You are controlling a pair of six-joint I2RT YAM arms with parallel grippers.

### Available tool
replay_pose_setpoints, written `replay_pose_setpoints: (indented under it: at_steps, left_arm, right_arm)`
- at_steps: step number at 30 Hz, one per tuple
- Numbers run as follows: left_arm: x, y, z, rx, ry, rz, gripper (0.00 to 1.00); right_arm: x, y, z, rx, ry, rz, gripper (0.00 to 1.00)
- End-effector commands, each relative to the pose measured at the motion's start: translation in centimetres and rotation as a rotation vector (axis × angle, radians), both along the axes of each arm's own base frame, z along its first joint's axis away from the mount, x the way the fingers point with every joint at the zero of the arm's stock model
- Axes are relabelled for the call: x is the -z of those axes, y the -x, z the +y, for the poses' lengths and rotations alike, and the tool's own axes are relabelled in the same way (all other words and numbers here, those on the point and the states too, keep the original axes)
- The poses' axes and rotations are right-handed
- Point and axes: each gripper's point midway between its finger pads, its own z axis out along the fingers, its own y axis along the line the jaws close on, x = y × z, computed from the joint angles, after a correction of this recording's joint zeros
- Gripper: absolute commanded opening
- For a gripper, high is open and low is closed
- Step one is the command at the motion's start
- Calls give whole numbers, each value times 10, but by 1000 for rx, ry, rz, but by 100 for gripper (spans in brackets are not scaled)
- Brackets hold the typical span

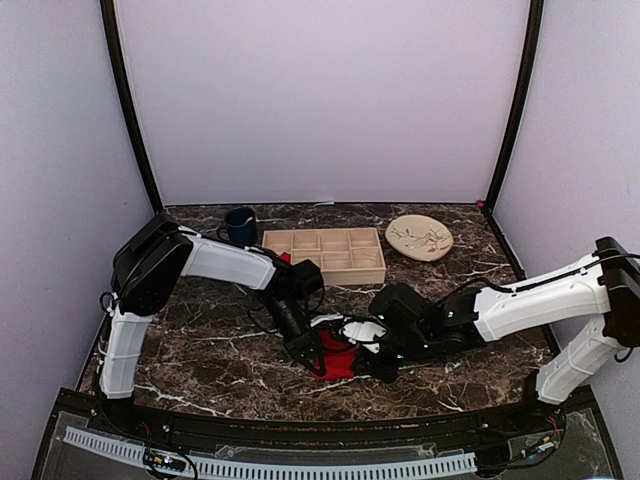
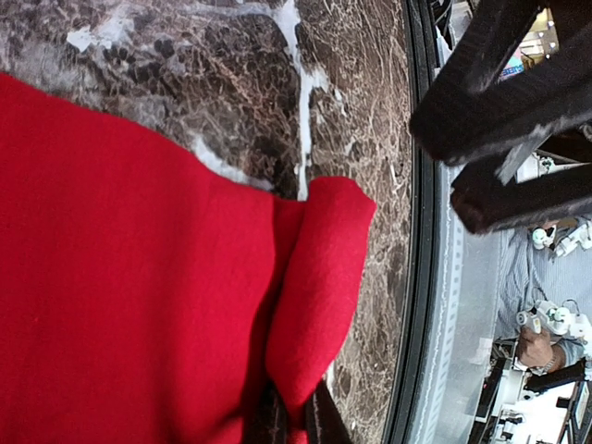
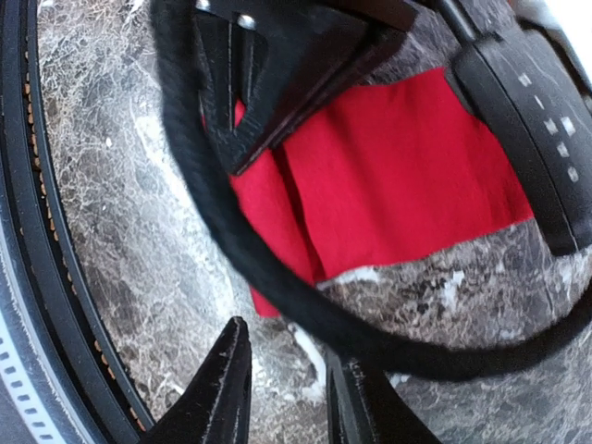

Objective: Roll the socks
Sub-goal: Roll the sock at the center of the board.

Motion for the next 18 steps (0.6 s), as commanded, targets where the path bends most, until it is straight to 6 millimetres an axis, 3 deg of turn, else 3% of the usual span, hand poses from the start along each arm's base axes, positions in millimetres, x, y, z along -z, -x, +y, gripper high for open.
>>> replay_pose_setpoints:
  at_steps: [1, 18]
  left_arm:
    - [9, 6, 12, -1, -75, 54, 0]
    - [9, 5, 11, -4, -71, 88, 0]
  right_arm:
    - [1, 1, 13, -54, 34, -48, 28]
    - [22, -5, 29, -131, 122, -100, 33]
